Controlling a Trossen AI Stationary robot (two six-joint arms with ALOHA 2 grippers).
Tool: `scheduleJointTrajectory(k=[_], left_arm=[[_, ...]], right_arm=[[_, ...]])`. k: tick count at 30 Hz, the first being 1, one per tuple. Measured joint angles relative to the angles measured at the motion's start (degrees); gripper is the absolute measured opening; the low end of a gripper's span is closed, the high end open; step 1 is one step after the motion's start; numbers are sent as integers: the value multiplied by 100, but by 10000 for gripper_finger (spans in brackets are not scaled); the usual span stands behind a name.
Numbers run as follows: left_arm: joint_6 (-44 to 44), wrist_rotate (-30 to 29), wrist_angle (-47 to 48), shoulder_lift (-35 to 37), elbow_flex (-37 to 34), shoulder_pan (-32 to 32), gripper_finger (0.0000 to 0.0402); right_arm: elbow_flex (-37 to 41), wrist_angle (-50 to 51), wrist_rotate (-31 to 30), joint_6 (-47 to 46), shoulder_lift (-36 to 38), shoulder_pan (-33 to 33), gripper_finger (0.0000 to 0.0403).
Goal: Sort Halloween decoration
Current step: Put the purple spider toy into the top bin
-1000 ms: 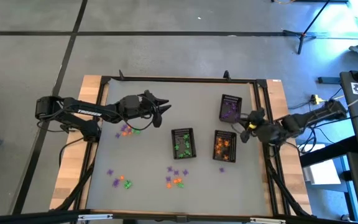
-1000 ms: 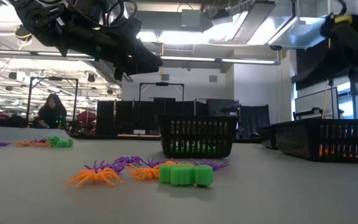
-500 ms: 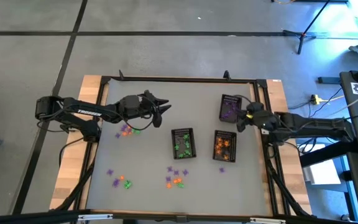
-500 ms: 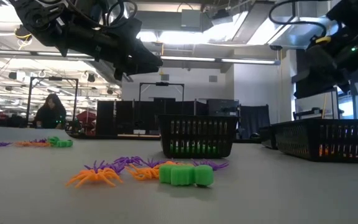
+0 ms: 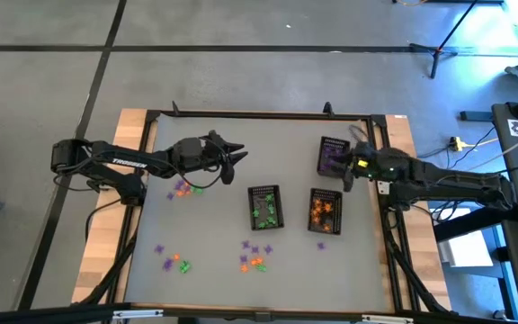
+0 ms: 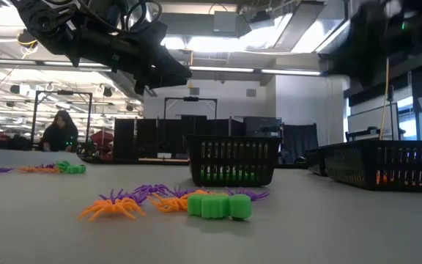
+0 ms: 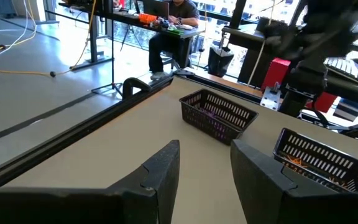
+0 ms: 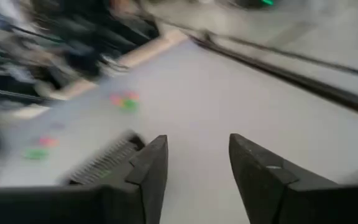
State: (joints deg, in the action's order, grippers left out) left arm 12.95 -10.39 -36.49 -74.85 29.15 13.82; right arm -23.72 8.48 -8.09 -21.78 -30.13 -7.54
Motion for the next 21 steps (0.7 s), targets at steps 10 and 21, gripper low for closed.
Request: scheduleJointTrajectory(k=[10,21], left_arm=[[0,0,0,0,0,-2,135],[0,0,-2,0,0,-2,135]], right_arm=[[-797,-490,-932,743,-1224,2415,126],[-1584,723,-1184,147,-3324,4091,121]])
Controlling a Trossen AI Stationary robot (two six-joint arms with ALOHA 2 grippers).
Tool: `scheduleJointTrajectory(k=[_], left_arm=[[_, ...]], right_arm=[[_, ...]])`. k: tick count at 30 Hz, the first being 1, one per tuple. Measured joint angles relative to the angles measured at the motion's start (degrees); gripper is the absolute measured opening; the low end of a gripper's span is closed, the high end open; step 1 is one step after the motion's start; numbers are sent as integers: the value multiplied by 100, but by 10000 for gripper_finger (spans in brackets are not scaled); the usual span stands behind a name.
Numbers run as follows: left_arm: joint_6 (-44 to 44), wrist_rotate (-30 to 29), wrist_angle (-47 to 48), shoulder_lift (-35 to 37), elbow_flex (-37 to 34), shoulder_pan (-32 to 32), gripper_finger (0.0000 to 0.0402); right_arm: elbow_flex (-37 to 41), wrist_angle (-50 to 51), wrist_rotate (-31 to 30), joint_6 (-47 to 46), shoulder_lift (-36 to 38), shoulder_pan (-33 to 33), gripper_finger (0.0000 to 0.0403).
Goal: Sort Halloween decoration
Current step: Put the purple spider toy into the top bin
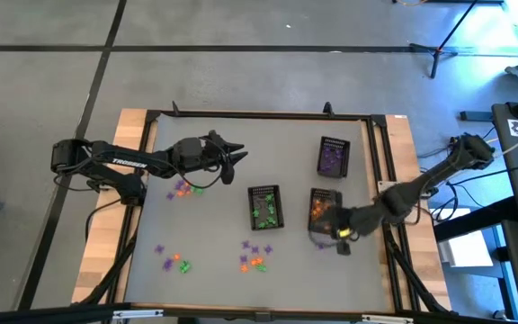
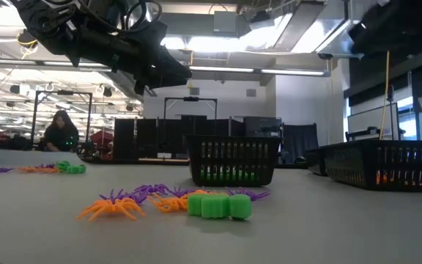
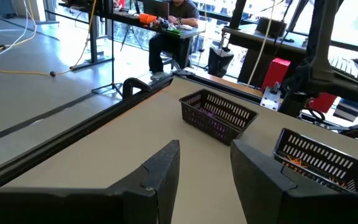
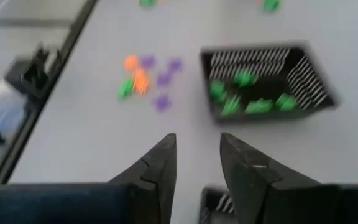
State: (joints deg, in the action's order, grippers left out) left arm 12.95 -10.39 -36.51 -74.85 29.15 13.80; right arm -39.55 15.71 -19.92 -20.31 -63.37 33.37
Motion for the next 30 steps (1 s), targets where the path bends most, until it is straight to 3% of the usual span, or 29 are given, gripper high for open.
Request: scheduleJointTrajectory(k=[13,22,30], left_arm=[[0,0,2,0,0,0,135],[0,-1,2,0,0,0,135],[0,0,4,0,0,0,135]], right_arm=[[0,125,557,-1456,-1772,952,121],[0,240,453,-2101,-1928,1089,121],[0,317,345,-2136,-1928,1088,121]])
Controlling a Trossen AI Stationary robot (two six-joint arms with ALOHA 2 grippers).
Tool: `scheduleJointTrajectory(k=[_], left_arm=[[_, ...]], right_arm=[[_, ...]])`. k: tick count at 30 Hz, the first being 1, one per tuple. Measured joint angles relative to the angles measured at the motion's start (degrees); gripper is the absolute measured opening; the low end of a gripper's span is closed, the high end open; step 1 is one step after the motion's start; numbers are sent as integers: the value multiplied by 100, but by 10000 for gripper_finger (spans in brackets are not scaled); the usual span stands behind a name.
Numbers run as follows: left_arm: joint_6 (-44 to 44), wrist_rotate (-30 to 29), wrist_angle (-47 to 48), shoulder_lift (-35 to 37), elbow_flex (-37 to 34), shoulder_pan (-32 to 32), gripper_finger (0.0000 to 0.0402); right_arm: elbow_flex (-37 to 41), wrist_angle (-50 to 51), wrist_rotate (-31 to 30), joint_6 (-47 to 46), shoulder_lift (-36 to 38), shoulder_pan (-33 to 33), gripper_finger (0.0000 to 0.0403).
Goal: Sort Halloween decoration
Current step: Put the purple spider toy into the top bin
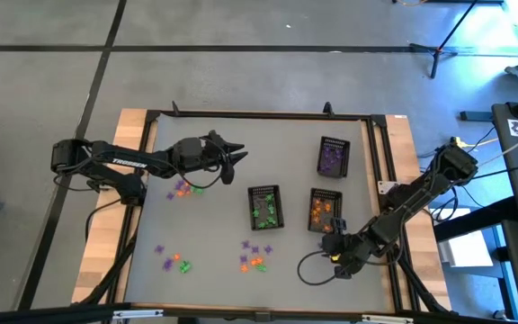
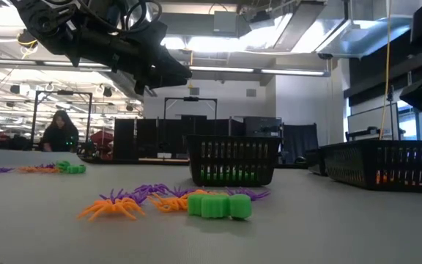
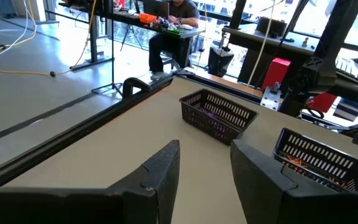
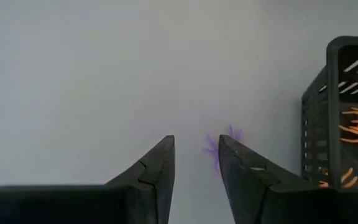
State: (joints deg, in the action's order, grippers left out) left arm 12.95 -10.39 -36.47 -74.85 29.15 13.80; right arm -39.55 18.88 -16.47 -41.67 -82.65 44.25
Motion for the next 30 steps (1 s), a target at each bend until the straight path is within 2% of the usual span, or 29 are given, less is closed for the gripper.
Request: scheduleJointTrajectory(k=[6,15,24,30], left_arm=[[0,-1,-2,0,0,1,135],[0,-2,-2,0,0,0,135],[0,-2,-1,0,0,0,135],[0,0,-2,0,0,1,135]], right_arm=[[89,67,-55,-11,0,0,121],[448,35,-721,-220,0,0,121],[762,-623,-737,-311,0,0,121],[953,-717,-736,-585,0,0,121]])
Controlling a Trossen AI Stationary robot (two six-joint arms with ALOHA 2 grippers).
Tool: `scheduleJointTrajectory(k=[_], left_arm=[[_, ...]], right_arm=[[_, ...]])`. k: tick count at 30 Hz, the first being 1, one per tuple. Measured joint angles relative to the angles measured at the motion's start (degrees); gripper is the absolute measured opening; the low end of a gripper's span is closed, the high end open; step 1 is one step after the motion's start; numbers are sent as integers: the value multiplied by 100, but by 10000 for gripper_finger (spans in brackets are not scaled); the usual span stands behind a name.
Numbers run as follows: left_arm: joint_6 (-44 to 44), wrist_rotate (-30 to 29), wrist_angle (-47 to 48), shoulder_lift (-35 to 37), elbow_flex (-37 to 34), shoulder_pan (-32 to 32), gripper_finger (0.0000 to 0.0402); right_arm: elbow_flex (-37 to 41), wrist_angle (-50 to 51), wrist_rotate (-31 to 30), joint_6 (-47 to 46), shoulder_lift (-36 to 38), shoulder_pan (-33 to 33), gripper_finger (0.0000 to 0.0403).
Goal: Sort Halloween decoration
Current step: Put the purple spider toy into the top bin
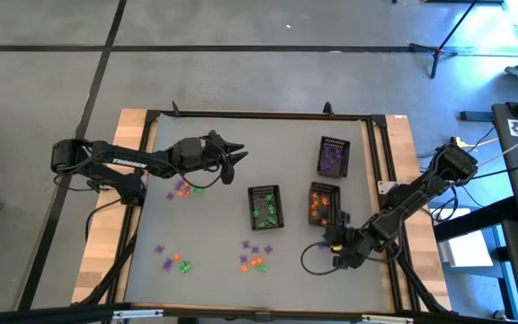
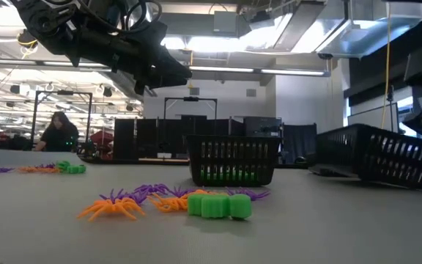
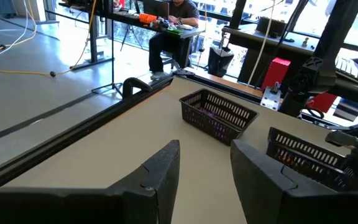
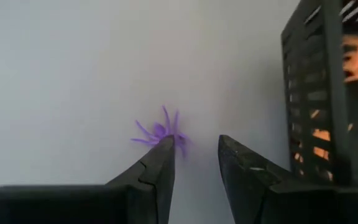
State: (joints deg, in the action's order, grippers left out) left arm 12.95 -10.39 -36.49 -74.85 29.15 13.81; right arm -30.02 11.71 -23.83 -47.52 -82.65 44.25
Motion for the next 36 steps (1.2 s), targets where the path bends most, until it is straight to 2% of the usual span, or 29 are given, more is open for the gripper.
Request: scheduleJointTrajectory(k=[6,13,15,25,36], left_arm=[[0,-1,1,0,0,0,135],[0,0,0,0,0,1,135],[0,-1,0,0,0,0,135],[0,0,0,0,0,-1,135],[0,-2,0,0,0,1,135]], right_arm=[[72,6,35,-40,0,-1,105],[72,-10,206,15,2,-2,18],[72,-35,275,116,4,-2,5],[-162,-117,411,476,-2,-1,4],[-916,-77,475,1559,9,-370,1]])
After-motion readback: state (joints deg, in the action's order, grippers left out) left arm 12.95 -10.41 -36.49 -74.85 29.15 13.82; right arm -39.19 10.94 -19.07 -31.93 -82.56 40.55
